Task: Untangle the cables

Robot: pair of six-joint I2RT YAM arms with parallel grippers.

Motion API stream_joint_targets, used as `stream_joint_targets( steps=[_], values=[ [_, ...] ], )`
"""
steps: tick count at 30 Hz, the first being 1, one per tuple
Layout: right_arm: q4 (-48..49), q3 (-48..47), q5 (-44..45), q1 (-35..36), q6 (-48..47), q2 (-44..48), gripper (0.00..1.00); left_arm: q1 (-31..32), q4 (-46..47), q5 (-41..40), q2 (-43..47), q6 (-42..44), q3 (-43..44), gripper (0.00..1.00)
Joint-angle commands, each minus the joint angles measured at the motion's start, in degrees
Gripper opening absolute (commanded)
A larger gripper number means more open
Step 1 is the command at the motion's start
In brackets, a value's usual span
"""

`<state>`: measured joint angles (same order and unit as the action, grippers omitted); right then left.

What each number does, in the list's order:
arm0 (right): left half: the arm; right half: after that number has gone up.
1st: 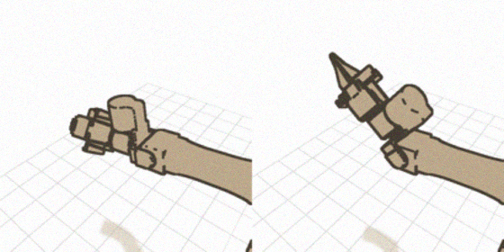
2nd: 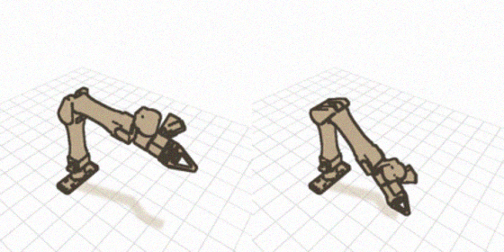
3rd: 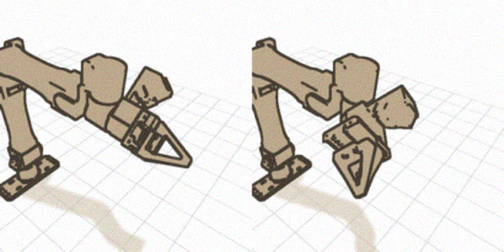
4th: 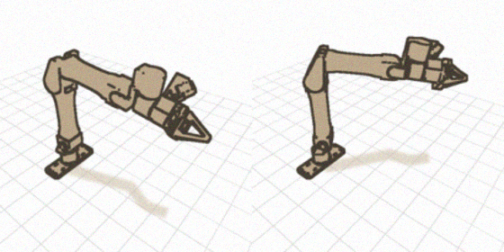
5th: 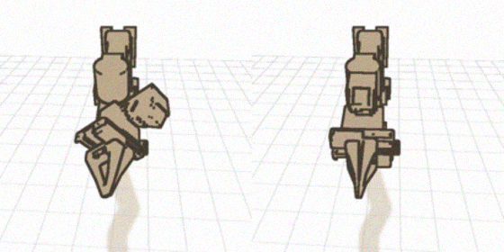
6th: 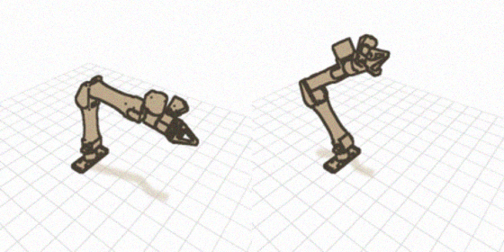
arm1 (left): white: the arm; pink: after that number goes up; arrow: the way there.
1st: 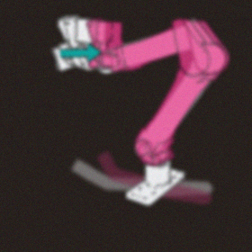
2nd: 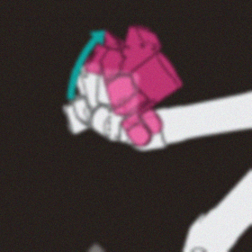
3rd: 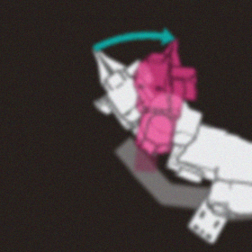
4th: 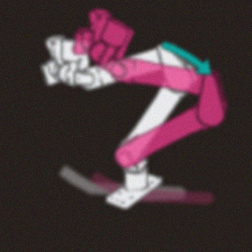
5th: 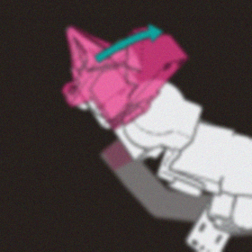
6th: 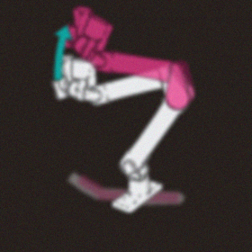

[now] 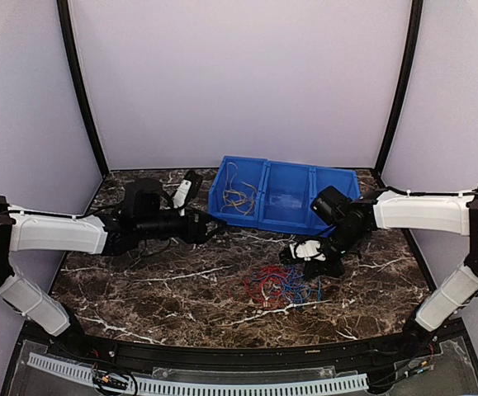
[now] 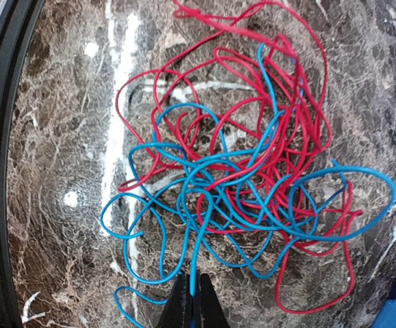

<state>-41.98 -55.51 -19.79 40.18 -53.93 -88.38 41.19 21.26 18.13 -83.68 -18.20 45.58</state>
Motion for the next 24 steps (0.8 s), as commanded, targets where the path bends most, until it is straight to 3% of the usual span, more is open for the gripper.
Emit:
stream_joint_targets(
  steps=[1, 7, 16, 20, 24],
  values=[
    [-3.7, -6.5, -5.2, 0.5, 2.1, 4.7, 0.0, 3.0, 13.2, 1.7, 1.1, 3.9, -4.2, 0.69],
    [-7.5, -15.8, -11.2, 0.4, 3.3, 3.3, 0.0, 9.8, 22.9, -1.3, 2.1, 12.8, -4.8, 0.75],
    [-10.9, -26.6, -17.8, 0.4, 4.7, 0.4, 0.0, 14.0, 31.4, -2.7, -7.0, 15.7, -0.6, 0.74],
    [-11.2, -29.5, -20.5, 0.5, 5.9, 0.4, 0.0, 15.1, 38.5, -2.8, -13.8, 14.4, 1.7, 0.7],
    [-11.4, -31.6, -22.0, 0.4, 6.6, 0.2, 0.0, 16.2, 44.7, -2.2, -21.1, 12.3, 5.1, 0.57]
  ],
)
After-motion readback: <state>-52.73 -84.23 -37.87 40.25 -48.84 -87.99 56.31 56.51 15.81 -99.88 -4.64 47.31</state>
